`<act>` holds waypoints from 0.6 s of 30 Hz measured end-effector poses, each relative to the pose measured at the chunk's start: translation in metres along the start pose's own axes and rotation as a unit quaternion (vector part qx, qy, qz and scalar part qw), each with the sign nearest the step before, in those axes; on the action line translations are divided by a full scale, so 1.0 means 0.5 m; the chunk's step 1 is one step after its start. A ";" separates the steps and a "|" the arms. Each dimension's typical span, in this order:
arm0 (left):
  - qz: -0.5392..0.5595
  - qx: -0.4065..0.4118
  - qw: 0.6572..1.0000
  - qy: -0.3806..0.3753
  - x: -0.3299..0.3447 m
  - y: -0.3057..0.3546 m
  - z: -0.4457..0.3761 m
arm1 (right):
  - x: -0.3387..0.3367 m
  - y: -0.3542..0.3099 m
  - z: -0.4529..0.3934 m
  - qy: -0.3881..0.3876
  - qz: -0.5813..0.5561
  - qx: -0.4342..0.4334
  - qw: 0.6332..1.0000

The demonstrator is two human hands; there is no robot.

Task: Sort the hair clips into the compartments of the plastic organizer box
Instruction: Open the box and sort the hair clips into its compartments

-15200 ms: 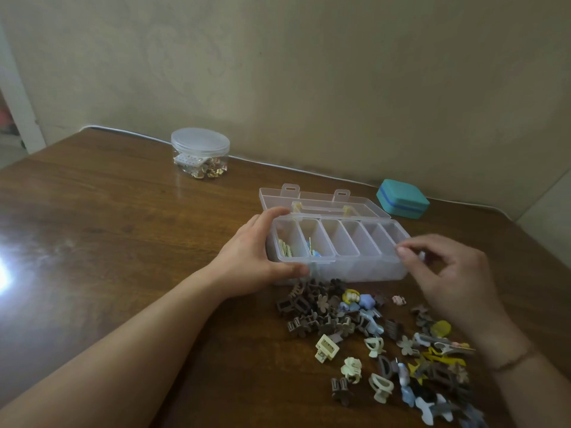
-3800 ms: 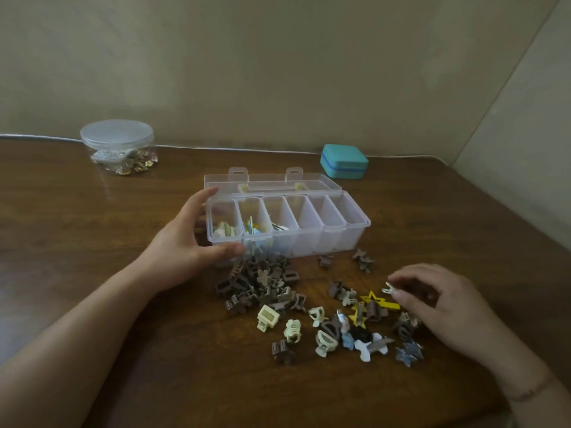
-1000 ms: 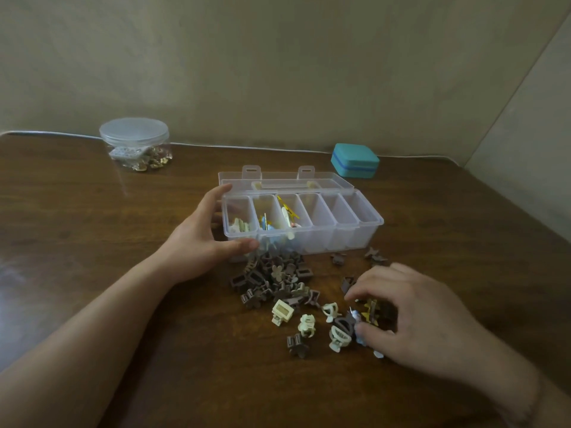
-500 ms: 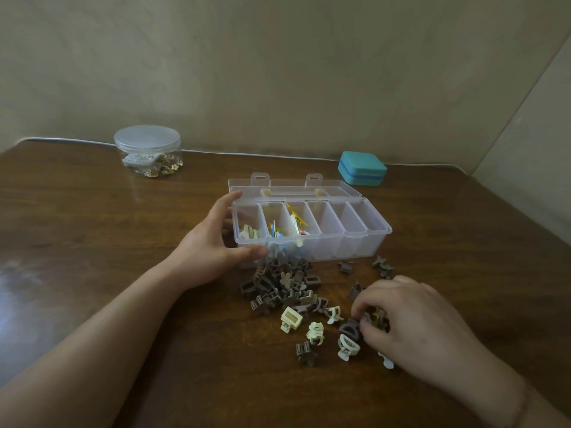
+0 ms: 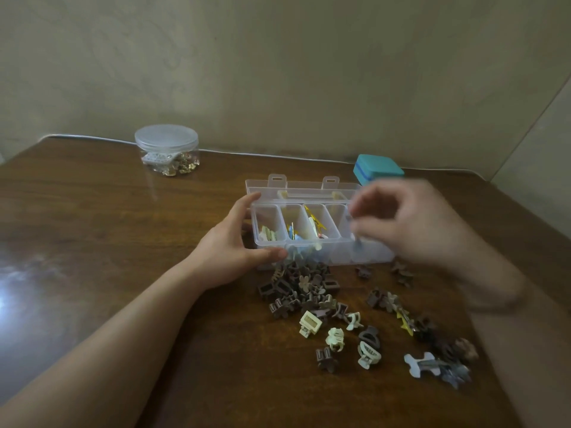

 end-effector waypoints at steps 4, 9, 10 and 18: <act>0.001 -0.003 1.000 -0.004 -0.001 -0.008 -0.002 | 0.079 -0.047 -0.142 -0.015 -0.077 -0.015 0.997; 0.007 0.007 1.000 -0.006 -0.001 -0.012 -0.005 | 0.188 -0.041 -0.187 -0.070 0.108 -0.023 0.991; 0.007 0.007 1.000 -0.004 -0.001 -0.012 -0.005 | 0.196 -0.041 -0.185 -0.079 0.132 -0.031 0.988; 0.009 0.004 1.000 -0.008 -0.001 -0.008 -0.005 | 0.054 -0.048 -0.092 -0.028 0.148 -0.117 0.982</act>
Point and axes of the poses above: each hand's wrist, its own z-axis away from the middle knuckle, its own x-axis out of the palm, y = z × x, the point moved 9 cm from there along -z, towards the middle knuckle, and after that the axes turned 7 degrees about -y, right-handed, at the moved point
